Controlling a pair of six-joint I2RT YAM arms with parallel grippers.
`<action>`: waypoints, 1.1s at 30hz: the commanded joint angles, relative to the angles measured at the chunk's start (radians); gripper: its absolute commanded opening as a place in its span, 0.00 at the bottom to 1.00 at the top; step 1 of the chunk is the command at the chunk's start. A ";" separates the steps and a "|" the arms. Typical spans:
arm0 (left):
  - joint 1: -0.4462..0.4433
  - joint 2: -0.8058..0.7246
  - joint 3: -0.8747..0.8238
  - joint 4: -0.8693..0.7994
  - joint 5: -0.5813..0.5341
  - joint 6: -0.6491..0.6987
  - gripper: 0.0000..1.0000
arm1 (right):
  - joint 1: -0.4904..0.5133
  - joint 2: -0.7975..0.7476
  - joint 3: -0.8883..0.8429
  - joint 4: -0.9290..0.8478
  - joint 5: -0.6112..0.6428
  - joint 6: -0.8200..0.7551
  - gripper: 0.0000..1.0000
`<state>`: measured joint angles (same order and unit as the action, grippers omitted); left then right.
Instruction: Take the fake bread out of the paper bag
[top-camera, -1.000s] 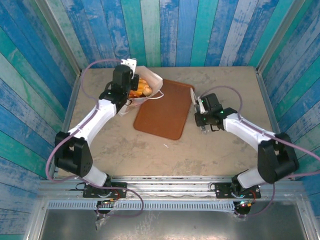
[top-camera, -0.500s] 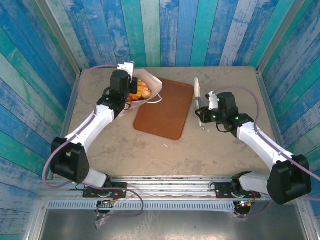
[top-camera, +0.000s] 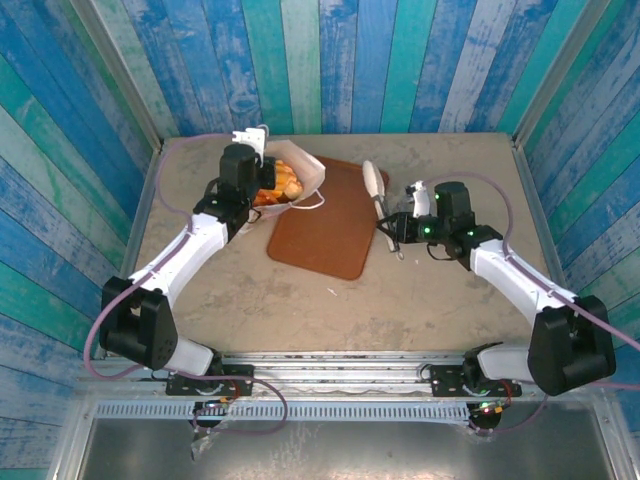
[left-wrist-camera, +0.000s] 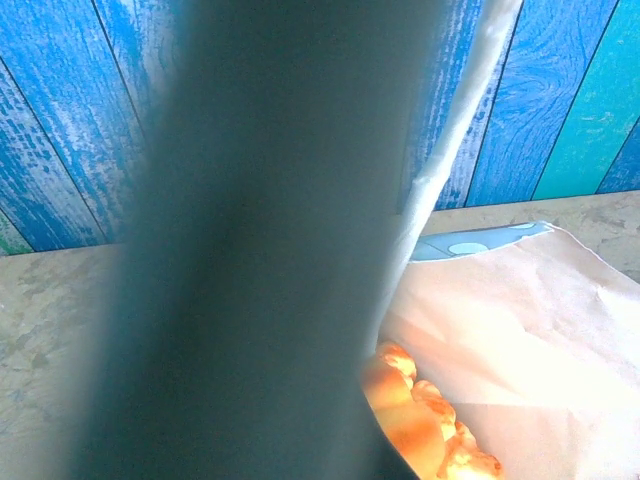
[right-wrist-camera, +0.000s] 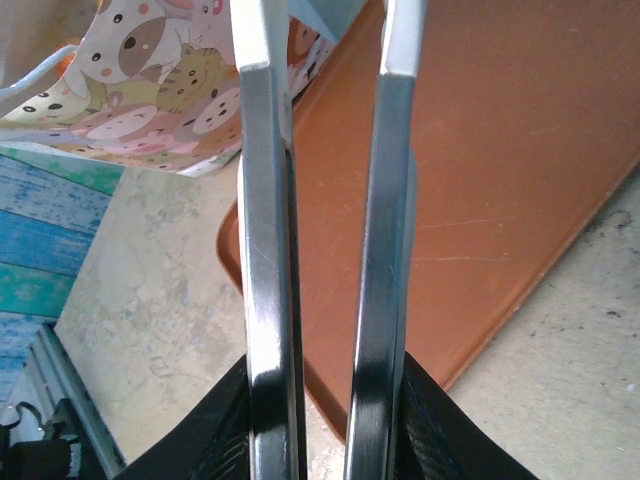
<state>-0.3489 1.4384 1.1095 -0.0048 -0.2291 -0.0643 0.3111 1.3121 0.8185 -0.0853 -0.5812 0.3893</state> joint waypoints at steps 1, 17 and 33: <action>-0.001 -0.064 -0.026 0.019 0.006 -0.020 0.00 | -0.001 0.012 -0.001 0.061 -0.058 0.021 0.36; -0.001 -0.123 -0.121 0.071 0.053 0.025 0.00 | 0.055 -0.056 0.086 -0.135 0.065 -0.028 0.25; -0.027 -0.169 -0.153 0.028 0.127 0.065 0.01 | 0.250 -0.109 0.394 -0.551 0.191 -0.025 0.23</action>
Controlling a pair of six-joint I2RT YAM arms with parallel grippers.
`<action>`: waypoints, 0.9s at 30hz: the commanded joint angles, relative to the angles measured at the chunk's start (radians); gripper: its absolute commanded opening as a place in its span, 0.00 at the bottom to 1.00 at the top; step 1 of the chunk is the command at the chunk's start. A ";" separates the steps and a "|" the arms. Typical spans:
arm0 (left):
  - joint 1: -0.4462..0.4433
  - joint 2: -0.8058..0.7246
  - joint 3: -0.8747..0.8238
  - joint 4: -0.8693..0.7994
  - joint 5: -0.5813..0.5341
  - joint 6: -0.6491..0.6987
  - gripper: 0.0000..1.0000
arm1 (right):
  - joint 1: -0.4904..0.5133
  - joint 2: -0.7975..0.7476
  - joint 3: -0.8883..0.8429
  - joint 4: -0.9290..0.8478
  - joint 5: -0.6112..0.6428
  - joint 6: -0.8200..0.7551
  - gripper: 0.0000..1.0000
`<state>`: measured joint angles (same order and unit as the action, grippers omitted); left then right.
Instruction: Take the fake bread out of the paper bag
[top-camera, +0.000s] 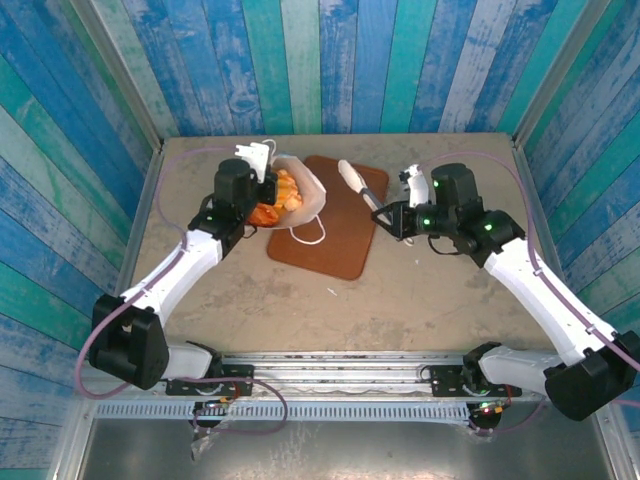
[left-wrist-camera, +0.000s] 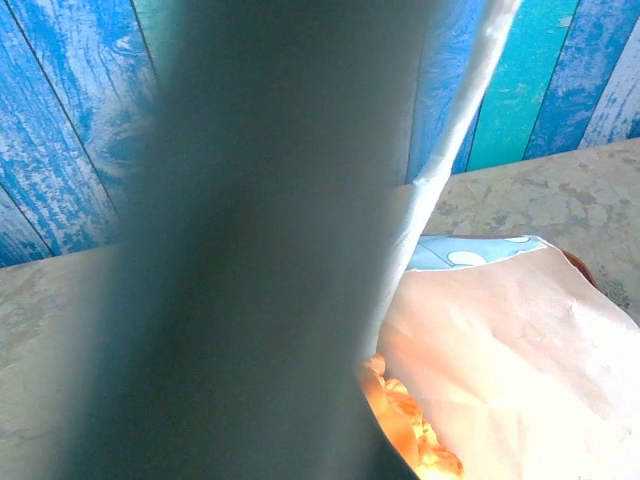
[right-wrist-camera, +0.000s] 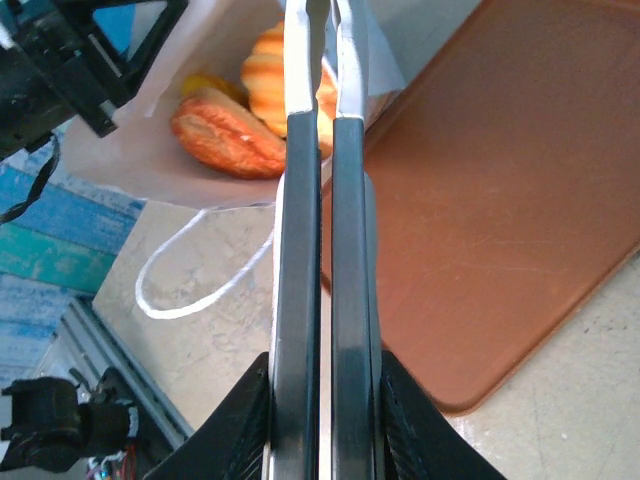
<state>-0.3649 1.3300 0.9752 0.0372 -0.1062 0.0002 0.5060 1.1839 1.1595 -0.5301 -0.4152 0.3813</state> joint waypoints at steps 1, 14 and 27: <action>-0.014 -0.061 -0.021 -0.013 0.003 -0.001 0.01 | 0.077 0.028 0.073 -0.121 0.035 -0.019 0.23; -0.045 -0.062 -0.032 0.013 -0.012 -0.010 0.02 | 0.248 0.220 0.233 -0.223 0.080 0.001 0.29; -0.048 -0.055 0.002 0.001 -0.010 -0.014 0.01 | 0.249 0.367 0.272 -0.160 0.066 0.044 0.33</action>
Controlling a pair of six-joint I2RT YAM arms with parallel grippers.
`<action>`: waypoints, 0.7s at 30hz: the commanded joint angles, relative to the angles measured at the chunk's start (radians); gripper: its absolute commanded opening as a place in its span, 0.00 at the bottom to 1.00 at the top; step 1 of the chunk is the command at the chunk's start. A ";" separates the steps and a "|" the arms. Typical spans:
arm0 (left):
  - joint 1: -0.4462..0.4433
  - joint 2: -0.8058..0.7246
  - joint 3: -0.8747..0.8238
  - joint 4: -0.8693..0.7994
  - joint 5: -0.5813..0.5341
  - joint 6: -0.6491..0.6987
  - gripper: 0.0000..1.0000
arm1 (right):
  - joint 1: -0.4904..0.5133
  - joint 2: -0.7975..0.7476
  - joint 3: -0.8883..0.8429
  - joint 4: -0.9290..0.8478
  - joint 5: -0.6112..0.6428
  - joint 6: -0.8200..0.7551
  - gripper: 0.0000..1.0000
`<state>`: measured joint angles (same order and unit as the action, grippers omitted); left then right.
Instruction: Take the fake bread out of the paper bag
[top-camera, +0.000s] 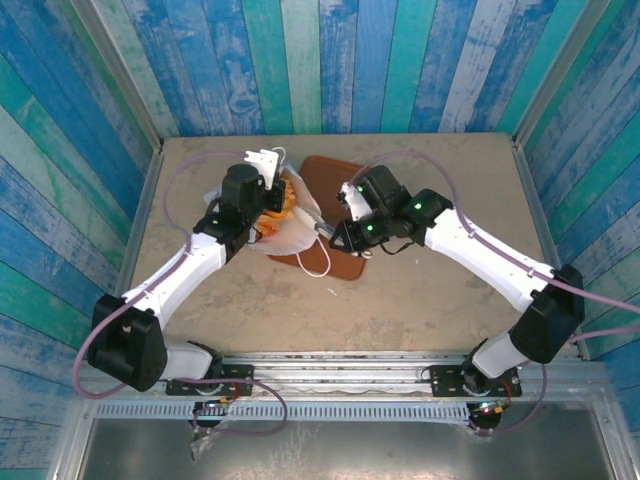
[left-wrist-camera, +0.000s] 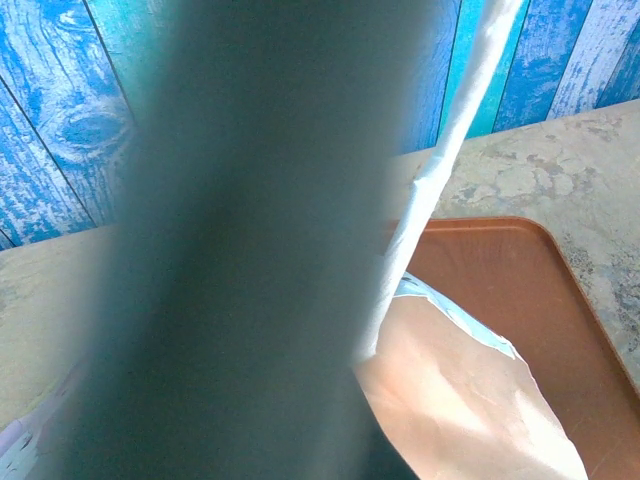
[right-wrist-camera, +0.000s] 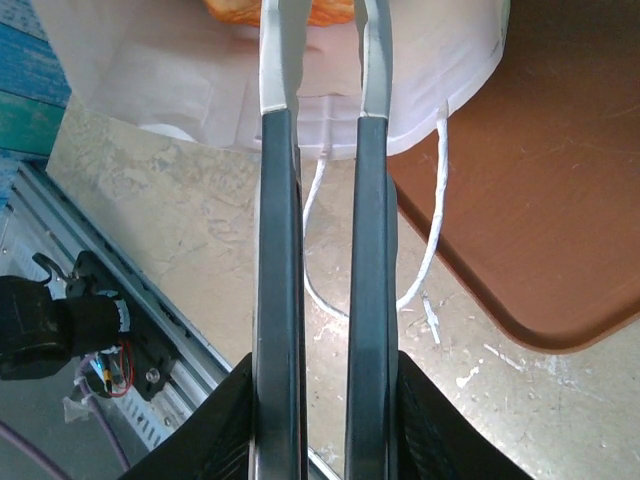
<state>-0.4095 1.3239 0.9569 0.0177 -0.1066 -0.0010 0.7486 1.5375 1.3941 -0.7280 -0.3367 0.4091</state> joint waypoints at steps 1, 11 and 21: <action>-0.003 -0.049 0.022 0.020 -0.007 -0.013 0.01 | 0.007 0.021 0.039 0.042 -0.018 0.017 0.34; -0.003 -0.046 0.044 0.018 0.017 -0.018 0.01 | 0.006 0.114 0.081 0.080 -0.029 0.015 0.41; -0.004 -0.057 0.044 0.012 0.020 -0.018 0.01 | 0.000 0.166 0.092 0.132 -0.054 0.031 0.47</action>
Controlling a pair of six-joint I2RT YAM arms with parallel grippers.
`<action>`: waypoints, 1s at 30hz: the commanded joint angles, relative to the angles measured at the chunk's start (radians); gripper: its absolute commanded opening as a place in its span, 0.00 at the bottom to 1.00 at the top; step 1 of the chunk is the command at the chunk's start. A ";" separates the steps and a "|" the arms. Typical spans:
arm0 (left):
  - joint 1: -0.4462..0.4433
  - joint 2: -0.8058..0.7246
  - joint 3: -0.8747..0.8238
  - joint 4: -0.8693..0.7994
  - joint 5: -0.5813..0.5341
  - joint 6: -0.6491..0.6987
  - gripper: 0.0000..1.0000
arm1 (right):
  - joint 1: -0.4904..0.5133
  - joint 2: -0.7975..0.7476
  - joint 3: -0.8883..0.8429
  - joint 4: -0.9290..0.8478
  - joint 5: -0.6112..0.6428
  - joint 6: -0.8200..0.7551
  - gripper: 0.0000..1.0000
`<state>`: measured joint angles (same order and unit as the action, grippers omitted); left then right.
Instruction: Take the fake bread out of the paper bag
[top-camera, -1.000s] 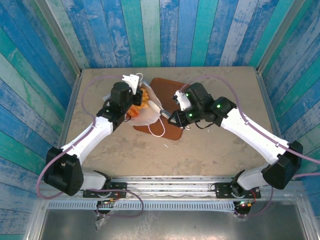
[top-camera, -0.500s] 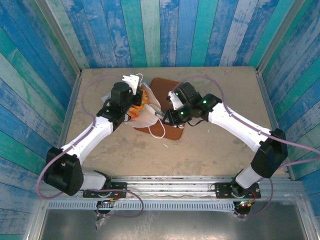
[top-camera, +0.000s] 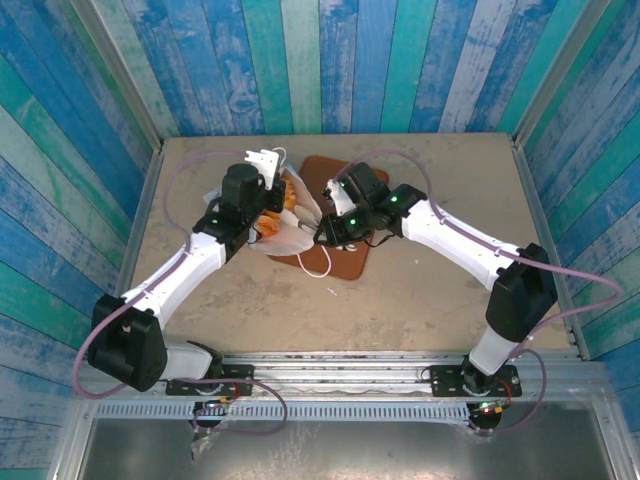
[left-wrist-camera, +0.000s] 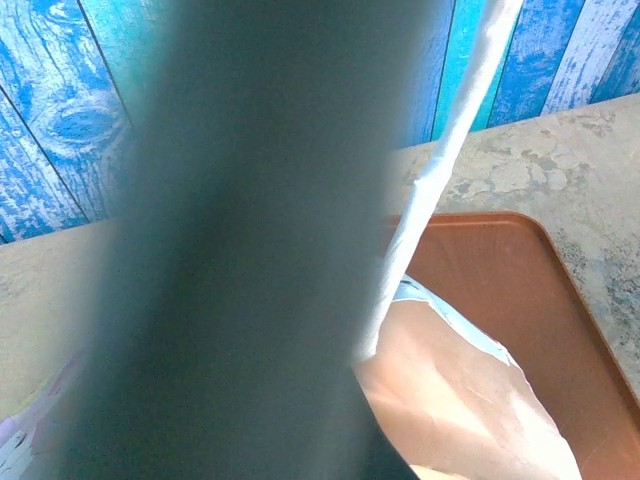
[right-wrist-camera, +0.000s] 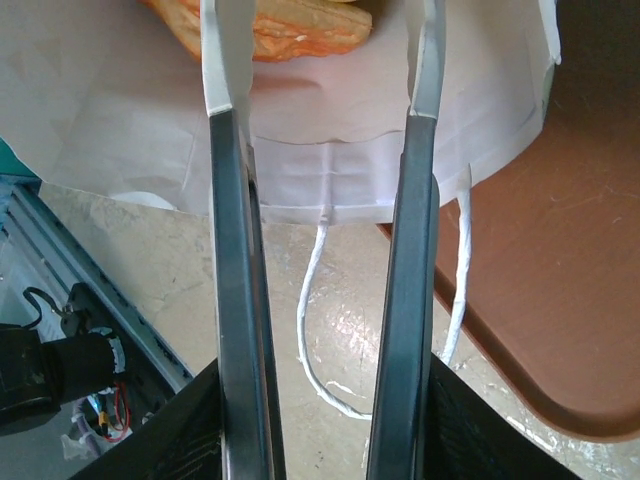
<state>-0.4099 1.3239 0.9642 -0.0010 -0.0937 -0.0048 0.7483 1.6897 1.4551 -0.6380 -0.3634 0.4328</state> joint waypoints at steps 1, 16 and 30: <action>-0.003 -0.057 0.036 0.032 0.006 -0.015 0.01 | 0.001 0.016 0.031 0.048 -0.029 0.007 0.48; -0.004 -0.063 0.030 0.036 0.016 -0.016 0.01 | -0.004 0.078 0.073 0.047 0.001 0.041 0.51; -0.004 -0.063 0.030 0.047 0.027 -0.022 0.01 | -0.003 0.139 0.129 0.051 -0.026 0.038 0.52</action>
<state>-0.4099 1.3239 0.9642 -0.0017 -0.0853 -0.0154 0.7456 1.8164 1.5486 -0.5999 -0.3740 0.4686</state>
